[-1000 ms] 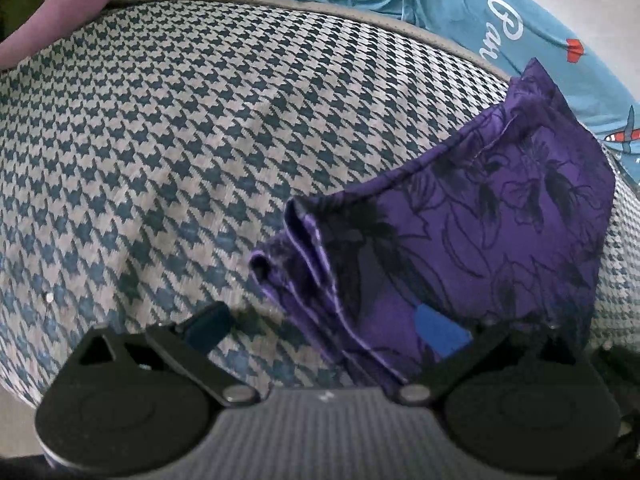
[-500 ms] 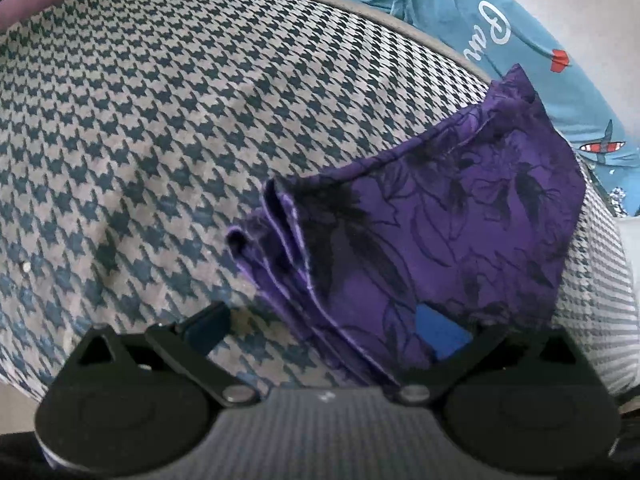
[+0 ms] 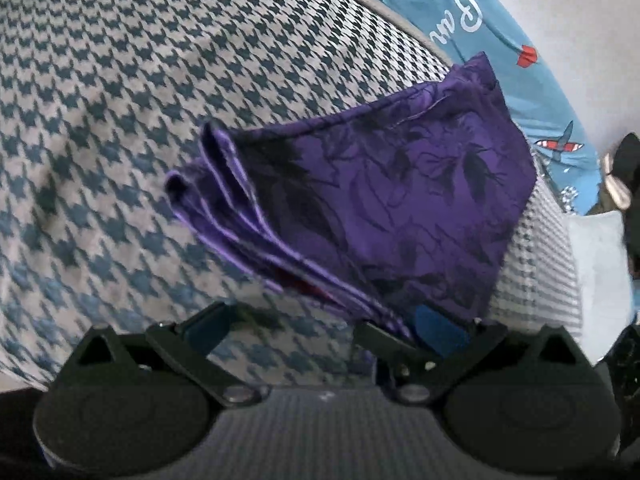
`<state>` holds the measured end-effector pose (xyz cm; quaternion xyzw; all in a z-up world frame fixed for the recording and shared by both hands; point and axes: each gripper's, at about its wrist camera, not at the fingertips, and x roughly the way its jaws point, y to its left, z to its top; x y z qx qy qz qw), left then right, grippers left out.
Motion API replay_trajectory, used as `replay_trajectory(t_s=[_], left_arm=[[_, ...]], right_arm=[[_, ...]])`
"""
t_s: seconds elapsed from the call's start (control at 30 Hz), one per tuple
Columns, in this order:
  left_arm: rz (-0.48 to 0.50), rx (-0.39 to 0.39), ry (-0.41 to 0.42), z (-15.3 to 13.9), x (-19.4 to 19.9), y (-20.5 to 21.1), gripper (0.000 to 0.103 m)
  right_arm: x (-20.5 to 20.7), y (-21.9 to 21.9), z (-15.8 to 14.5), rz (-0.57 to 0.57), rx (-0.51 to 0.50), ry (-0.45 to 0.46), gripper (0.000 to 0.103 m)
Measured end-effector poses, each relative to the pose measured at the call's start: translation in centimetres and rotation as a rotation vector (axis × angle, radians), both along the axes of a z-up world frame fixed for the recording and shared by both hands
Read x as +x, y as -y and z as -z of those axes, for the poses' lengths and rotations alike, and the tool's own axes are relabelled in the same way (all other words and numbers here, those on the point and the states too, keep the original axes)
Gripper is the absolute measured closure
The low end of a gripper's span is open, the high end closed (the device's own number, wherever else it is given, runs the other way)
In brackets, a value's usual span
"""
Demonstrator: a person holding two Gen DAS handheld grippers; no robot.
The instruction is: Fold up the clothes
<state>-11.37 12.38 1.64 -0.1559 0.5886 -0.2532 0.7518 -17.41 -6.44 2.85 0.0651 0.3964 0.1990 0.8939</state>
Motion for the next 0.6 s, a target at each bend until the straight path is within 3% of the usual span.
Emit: replay_trajectory(t_s=[0.17,0.3,0.37,0.43,0.6], left_arm=[[-0.022,-0.034,0.001,0.3,1.0,1.1,0.0],[-0.019,0.007,0.036,0.3,1.7,2.3,0.002],[-0.018,0.027,0.053,0.3,2.0,2.8,0.012],[-0.016,0.048,0.07,0.3,2.4,3.4,0.04],[-0.007,0.105,0.117,0.2,2.5,4.3,0.074]], right_arm=[[-0.2,0.2,-0.3,0.002,0.024,0.004,0.086],[-0.5,0.3,-0.5,-0.005,0.023,0.01,0.086],[-0.6,0.4,-0.6,-0.012,0.014,0.02,0.086],[-0.7,0.3,-0.7,-0.02,-0.009,0.034,0.086],[-1.5,-1.1,-0.3,-0.071,-0.128,0.069,0.085]])
